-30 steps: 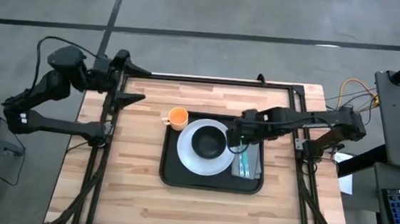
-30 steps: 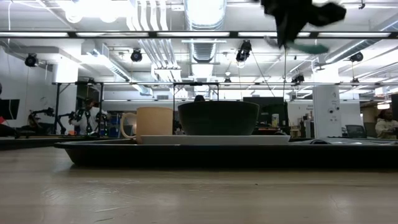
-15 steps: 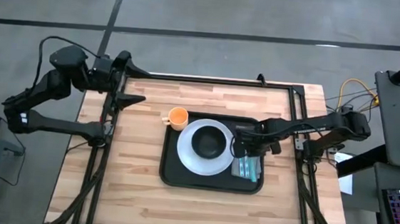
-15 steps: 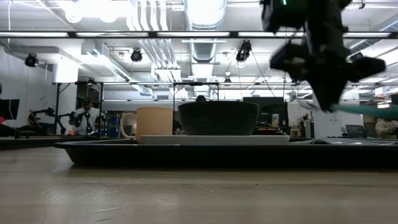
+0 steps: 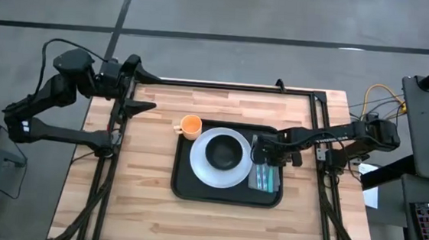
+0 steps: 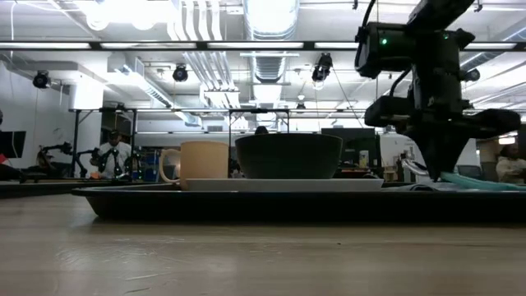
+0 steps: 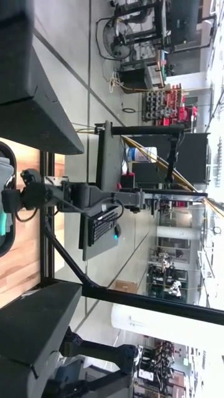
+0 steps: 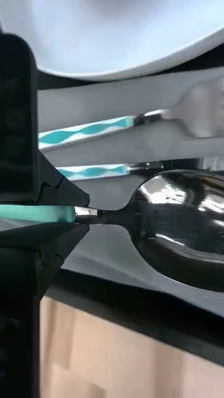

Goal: Set up tray
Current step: Put the blue spoon on the gray napkin to the right of the blue knife, then return to Home Position

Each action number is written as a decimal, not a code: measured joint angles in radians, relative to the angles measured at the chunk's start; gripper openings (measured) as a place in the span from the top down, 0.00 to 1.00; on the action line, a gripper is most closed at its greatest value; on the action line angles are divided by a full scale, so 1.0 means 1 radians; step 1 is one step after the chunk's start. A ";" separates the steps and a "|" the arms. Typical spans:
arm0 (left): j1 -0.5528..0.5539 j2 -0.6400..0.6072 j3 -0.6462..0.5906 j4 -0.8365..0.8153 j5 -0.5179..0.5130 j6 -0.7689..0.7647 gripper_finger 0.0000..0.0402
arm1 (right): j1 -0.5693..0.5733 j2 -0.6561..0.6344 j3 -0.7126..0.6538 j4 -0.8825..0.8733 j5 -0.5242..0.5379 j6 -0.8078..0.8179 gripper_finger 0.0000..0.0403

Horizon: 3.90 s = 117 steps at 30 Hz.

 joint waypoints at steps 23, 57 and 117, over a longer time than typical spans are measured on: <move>0.000 0.018 0.000 0.000 0.000 -0.022 0.18 | -0.107 0.000 -0.025 0.058 -0.027 -0.093 0.87; 0.001 -0.096 -0.440 0.308 -0.004 -0.098 0.18 | 0.388 -0.701 -0.013 0.070 0.811 -0.406 0.87; -0.180 -0.692 -1.174 0.711 -0.088 -0.170 0.18 | 0.716 -1.238 -0.578 0.963 0.394 -1.241 0.87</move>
